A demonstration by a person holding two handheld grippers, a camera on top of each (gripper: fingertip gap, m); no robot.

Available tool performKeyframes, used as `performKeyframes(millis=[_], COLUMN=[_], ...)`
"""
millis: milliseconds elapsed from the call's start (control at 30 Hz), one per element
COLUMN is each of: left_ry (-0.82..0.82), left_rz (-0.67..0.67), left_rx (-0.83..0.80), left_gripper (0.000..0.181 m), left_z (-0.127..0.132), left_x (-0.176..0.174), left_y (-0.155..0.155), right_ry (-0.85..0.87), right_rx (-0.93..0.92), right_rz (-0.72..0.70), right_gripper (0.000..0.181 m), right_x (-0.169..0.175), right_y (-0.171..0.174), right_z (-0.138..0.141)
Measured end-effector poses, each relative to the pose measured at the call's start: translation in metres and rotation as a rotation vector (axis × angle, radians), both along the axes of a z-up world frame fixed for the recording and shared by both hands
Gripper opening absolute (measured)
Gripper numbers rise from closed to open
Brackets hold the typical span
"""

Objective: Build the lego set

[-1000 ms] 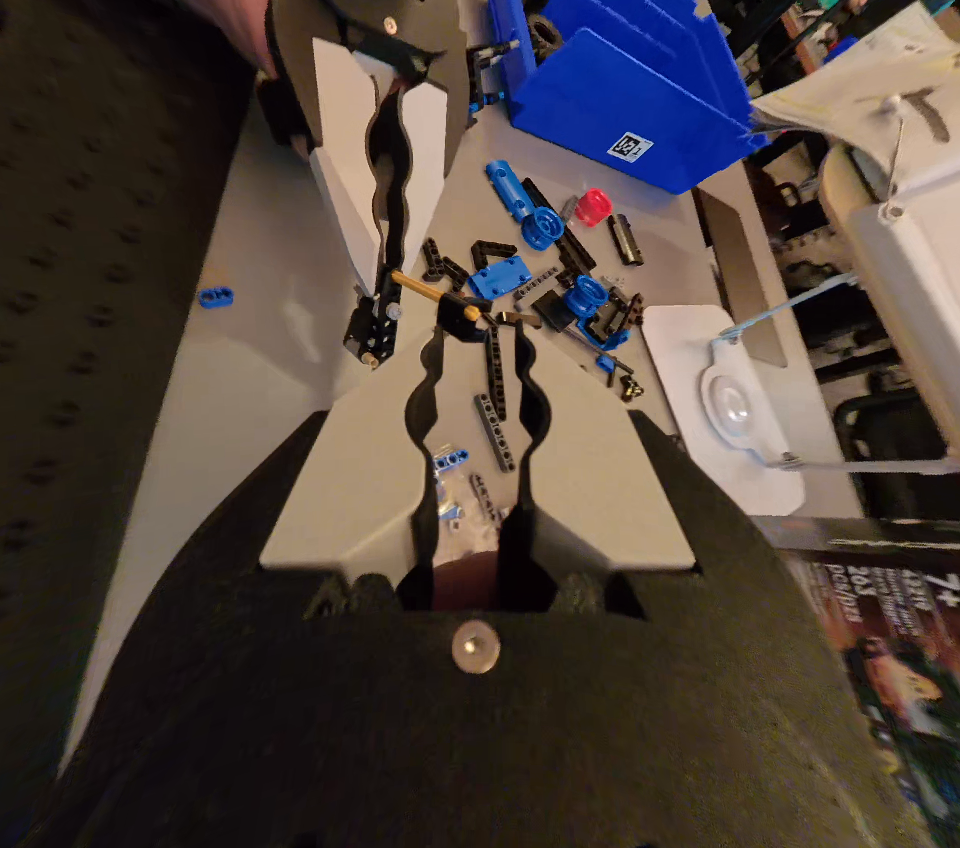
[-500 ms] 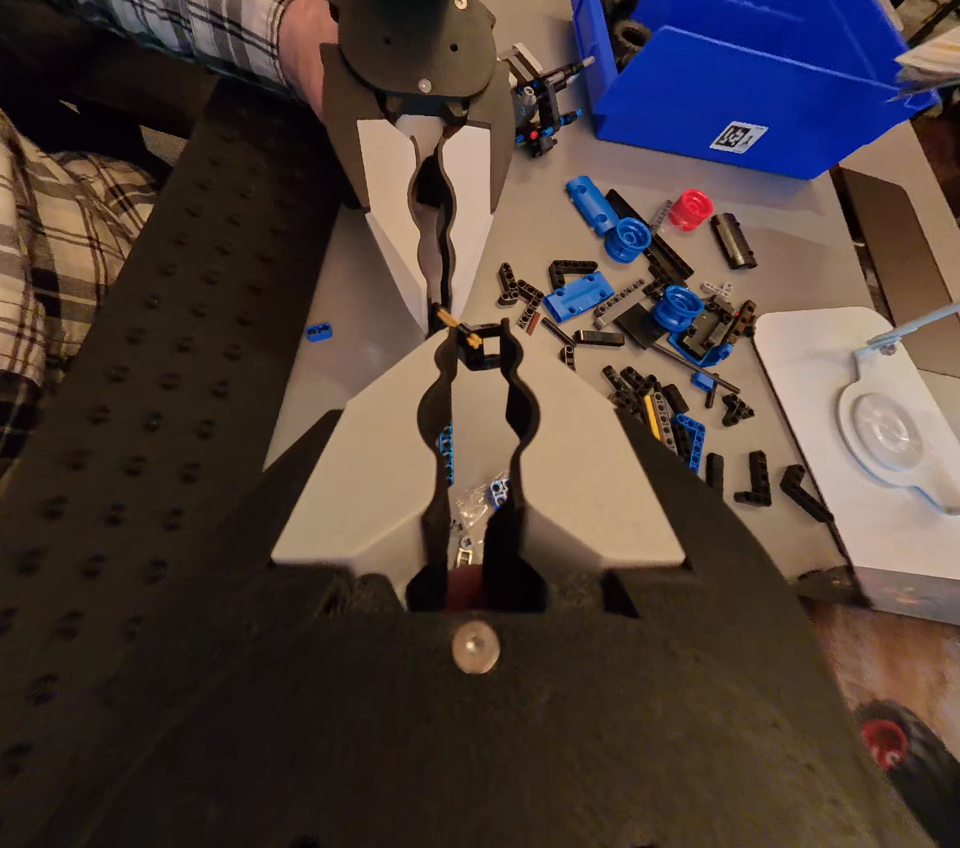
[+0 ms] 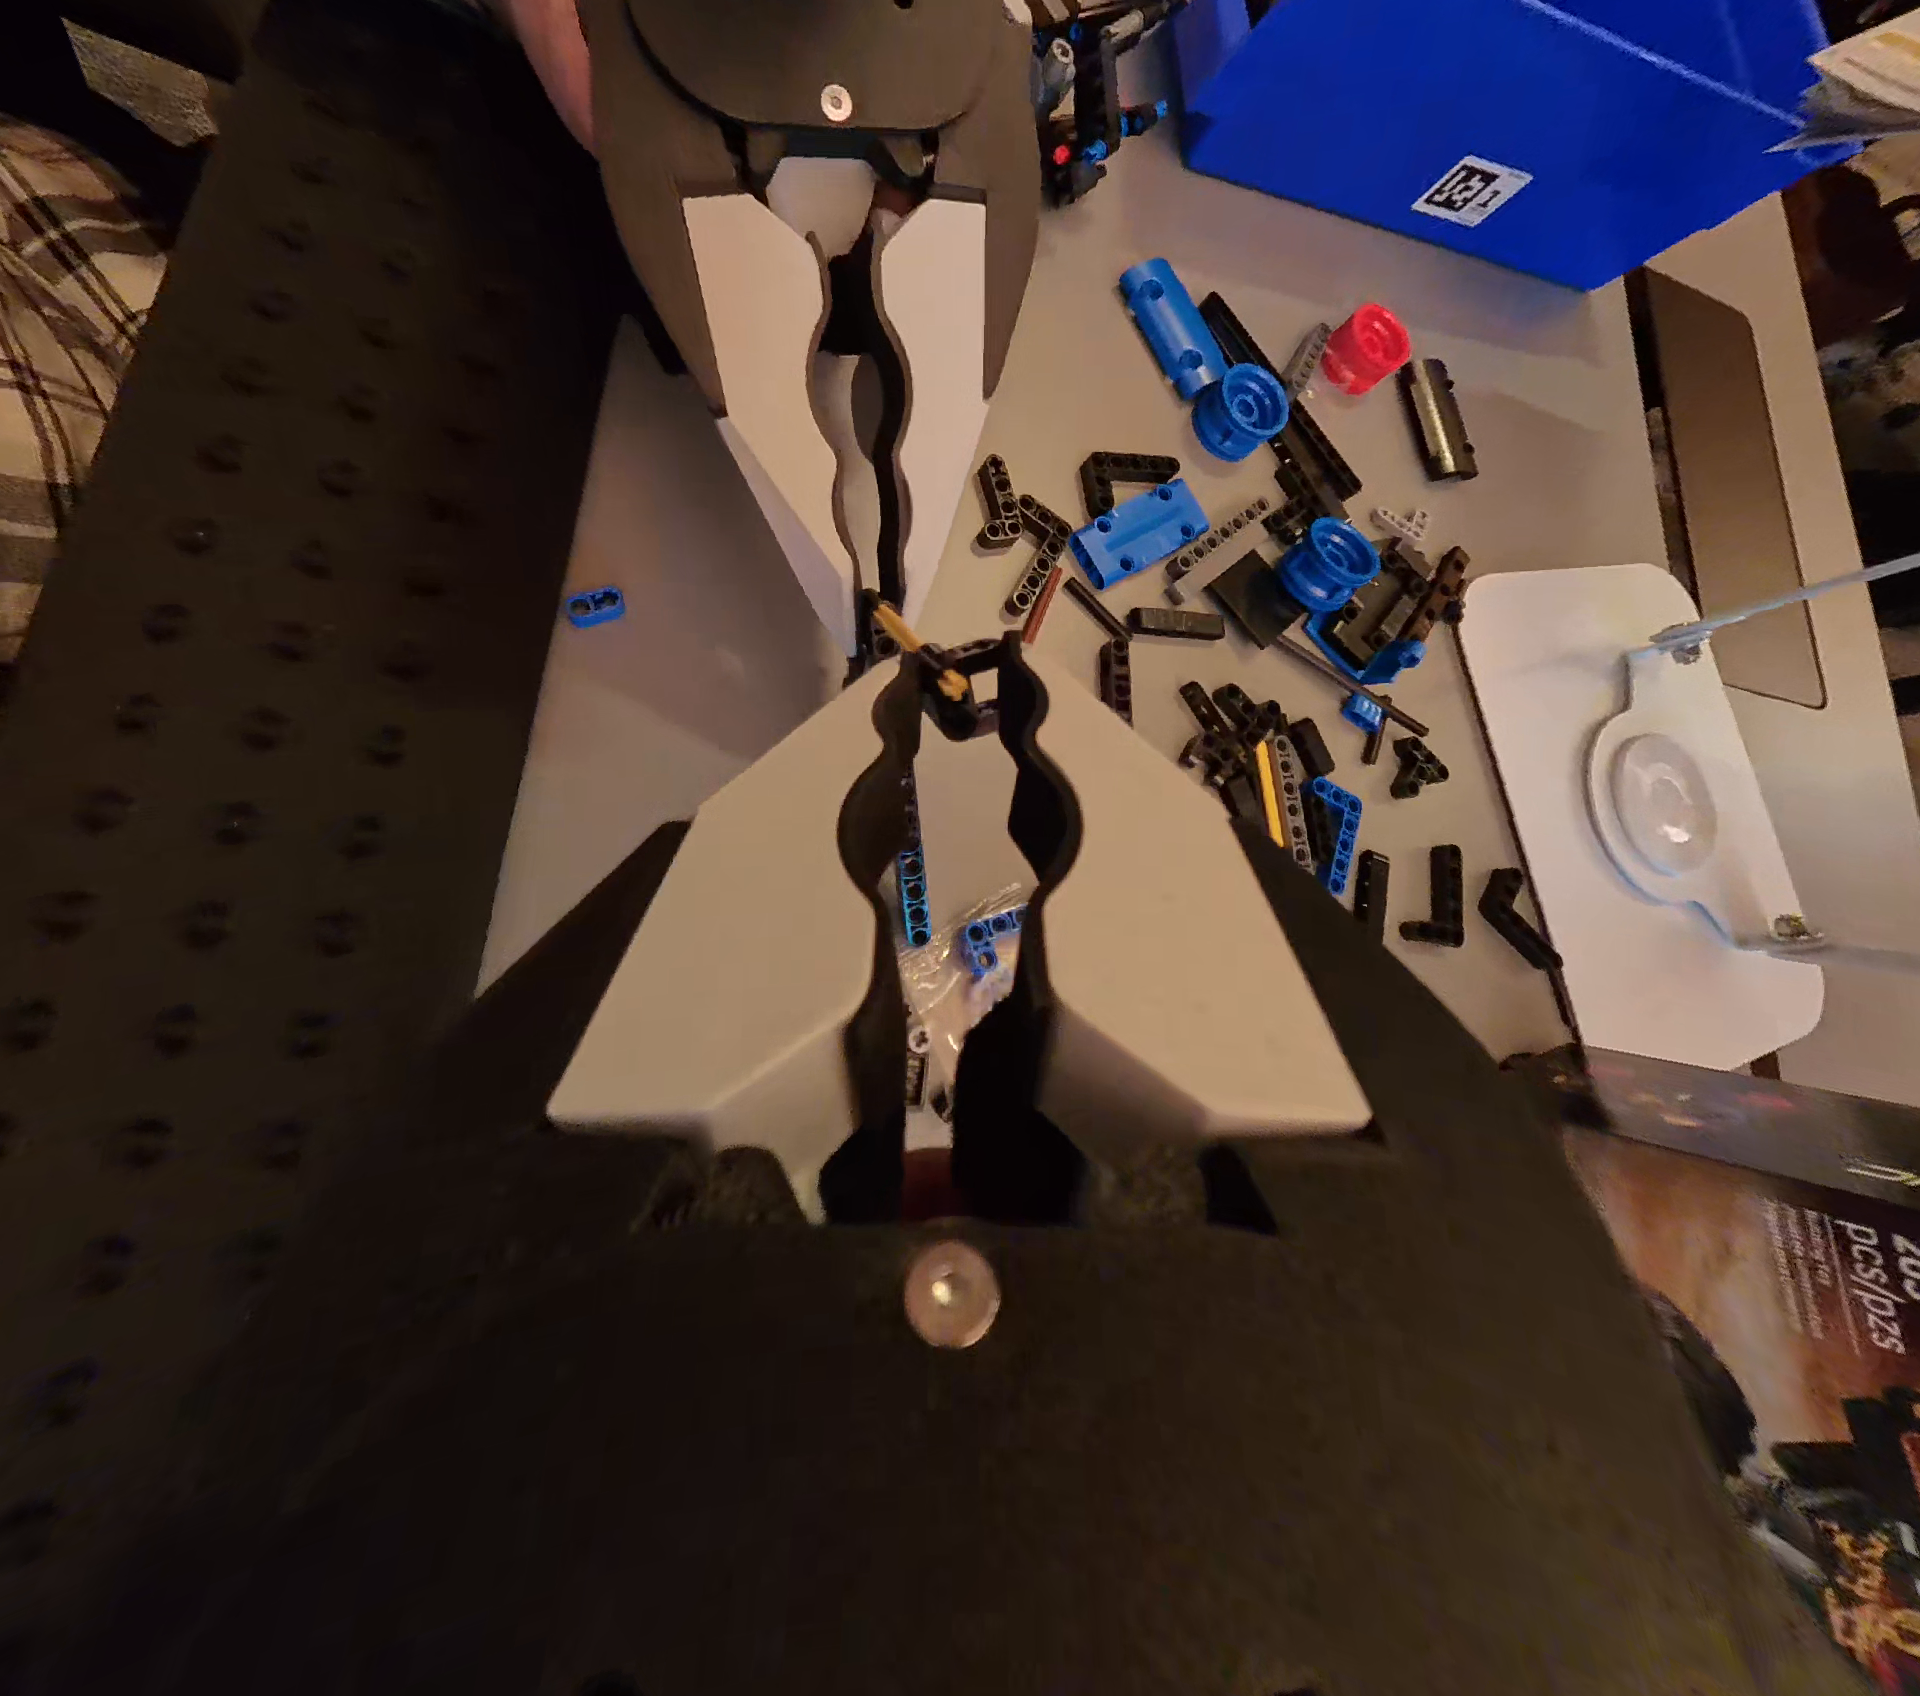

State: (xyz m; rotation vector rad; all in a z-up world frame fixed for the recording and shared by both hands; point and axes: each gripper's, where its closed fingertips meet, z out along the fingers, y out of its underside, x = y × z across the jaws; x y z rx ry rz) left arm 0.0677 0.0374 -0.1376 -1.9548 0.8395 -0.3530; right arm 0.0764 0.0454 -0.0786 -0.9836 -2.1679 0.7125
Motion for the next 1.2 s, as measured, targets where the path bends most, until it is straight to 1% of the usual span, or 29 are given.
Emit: performKeyframes(millis=[33, 100, 167, 233, 333, 400, 467, 500, 567, 633, 667, 733, 767, 800, 867, 933, 1000, 1067, 1100, 1133, 1200], left_ry=[0.000, -0.039, 0.000, -0.022, 0.044, 0.015, 0.091, 0.092, 0.066, 0.085, 0.061, -0.042, -0.077, -0.125, -0.247, -0.360, -0.471, -0.547, -0.583, -0.615, -0.624], left_rz=[0.002, -0.013, -0.007, 0.002, 0.000, -0.001, 0.005, 0.006, 0.012, 0.030, 0.027, 0.035, 0.049, 0.057, 0.064, 0.070, 0.058, 0.054, 0.041, 0.028, 0.031], left_rx=[-0.004, 0.021, 0.027, 0.039, 0.036, 0.044, 0.056, 0.049, 0.056, 0.065, 0.059, 0.063, 0.058, 0.033, -0.015, -0.056, -0.091, -0.104, -0.118, -0.134, -0.118], left_gripper=[0.004, 0.004, 0.005, 0.005, 0.004, 0.004, 0.004, 0.004, 0.004, 0.004, 0.005, 0.005, 0.005, 0.005, 0.005, 0.005, 0.005, 0.005, 0.005, 0.005, 0.005], left_z=[-0.001, 0.010, 0.006, 0.011, 0.004, 0.009, 0.004, 0.004, 0.009, 0.008, 0.010, 0.023, 0.028, 0.030, 0.034, 0.040, 0.049, 0.056, 0.058, 0.060, 0.062], left_x=[0.000, 0.008, 0.011, 0.008, 0.008, 0.010, 0.011, 0.011, 0.010, 0.008, 0.007, 0.006, 0.003, 0.001, 0.001, 0.001, 0.003, 0.004, 0.006, 0.008, 0.008], left_y=[0.000, 0.001, 0.005, 0.005, 0.006, 0.006, 0.009, 0.009, 0.010, 0.014, 0.014, 0.015, 0.016, 0.017, 0.018, 0.020, 0.022, 0.025, 0.024, 0.024, 0.025], right_ry=[-0.003, -0.033, -0.042, -0.044, -0.059, -0.064, -0.069, -0.074, -0.060, -0.039, -0.024, 0.031, 0.061, 0.081, 0.149, 0.158, 0.174, 0.194, 0.187, 0.172, 0.158], right_rx=[0.004, 0.030, 0.063, 0.013, -0.019, -0.060, -0.070, -0.079, -0.153, -0.169, -0.193, -0.248, -0.270, -0.265, -0.198, -0.059, 0.084, 0.202, 0.211, 0.190, 0.136], right_rz=[0.003, 0.006, 0.006, -0.010, -0.027, -0.045, -0.072, -0.083, -0.102, -0.126, -0.132, -0.124, -0.129, -0.128, -0.127, -0.134, -0.117, -0.139, -0.145, -0.157, -0.174], right_gripper=[0.013, 0.014, 0.013, 0.013, 0.013, 0.014, 0.013, 0.013, 0.014, 0.013, 0.014, 0.016, 0.025, 0.030, 0.038, 0.046, 0.055, 0.056, 0.051, 0.040, 0.036], right_x=[0.000, 0.000, -0.003, -0.003, -0.004, -0.005, -0.007, -0.006, -0.006, -0.009, -0.010, -0.011, -0.010, -0.008, -0.005, -0.003, -0.006, -0.012, -0.013, -0.013, -0.013], right_y=[-0.001, -0.003, -0.006, -0.003, -0.001, -0.003, -0.004, -0.003, -0.001, 0.001, 0.001, 0.004, 0.008, 0.011, 0.017, 0.020, 0.015, 0.019, 0.020, 0.020, 0.021], right_z=[-0.001, -0.011, -0.018, -0.016, -0.022, -0.025, -0.031, -0.033, -0.029, -0.029, -0.026, -0.014, -0.006, 0.000, 0.008, 0.000, -0.008, -0.012, -0.014, -0.016, -0.015])
